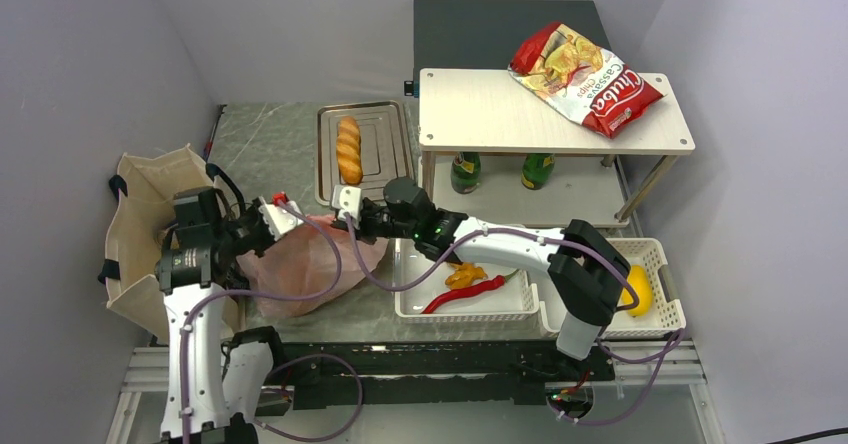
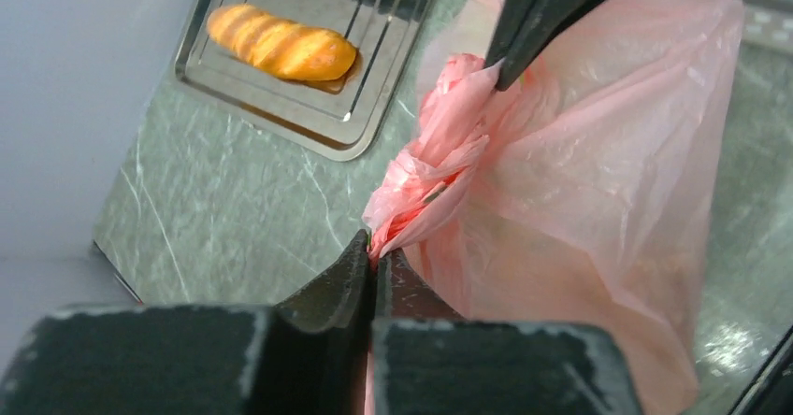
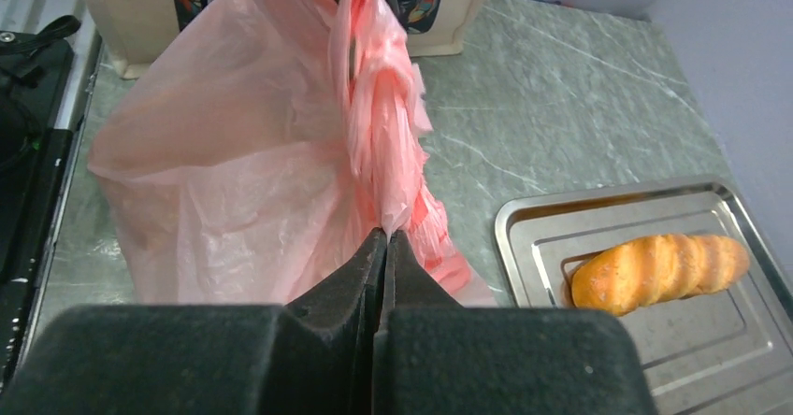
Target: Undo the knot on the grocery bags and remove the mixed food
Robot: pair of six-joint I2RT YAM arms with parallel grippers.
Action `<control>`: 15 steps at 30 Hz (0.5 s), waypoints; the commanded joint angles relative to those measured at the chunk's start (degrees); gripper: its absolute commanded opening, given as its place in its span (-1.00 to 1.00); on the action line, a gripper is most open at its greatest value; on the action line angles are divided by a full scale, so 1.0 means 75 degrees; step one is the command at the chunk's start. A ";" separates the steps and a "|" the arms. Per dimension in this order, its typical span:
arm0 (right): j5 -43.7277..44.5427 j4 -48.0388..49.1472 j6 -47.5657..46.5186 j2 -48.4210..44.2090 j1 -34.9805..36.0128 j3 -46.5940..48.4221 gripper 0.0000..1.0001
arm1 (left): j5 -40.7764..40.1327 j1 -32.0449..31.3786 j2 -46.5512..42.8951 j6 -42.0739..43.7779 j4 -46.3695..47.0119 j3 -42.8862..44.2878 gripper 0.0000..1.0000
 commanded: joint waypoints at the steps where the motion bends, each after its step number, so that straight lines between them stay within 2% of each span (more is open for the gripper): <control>1: 0.0312 0.0165 -0.0338 -0.0415 -0.0285 -0.0352 -1.00 | 0.0248 0.0961 -0.0161 -0.1556 0.0270 0.0388 -1.00; 4: 0.0254 0.0000 -0.0515 -0.0542 -0.0449 -0.0574 -1.00 | 0.0493 0.2018 0.0147 -0.2354 0.0446 0.0588 -1.00; 8: 0.0131 -0.0269 -0.0702 -0.0709 -0.0620 -0.0838 -1.00 | 0.1000 0.2959 0.0957 -0.3183 0.0132 0.1382 -0.81; 11: 0.0027 -0.0312 -0.0768 -0.0898 -0.0775 -0.1043 -1.00 | 0.1348 0.3337 0.1545 -0.3547 -0.0188 0.1918 -0.86; 15: 0.0007 -0.0296 -0.0743 -0.1082 -0.0872 -0.1111 -1.00 | 0.1961 0.3858 0.1770 -0.4350 0.0043 0.2301 -0.96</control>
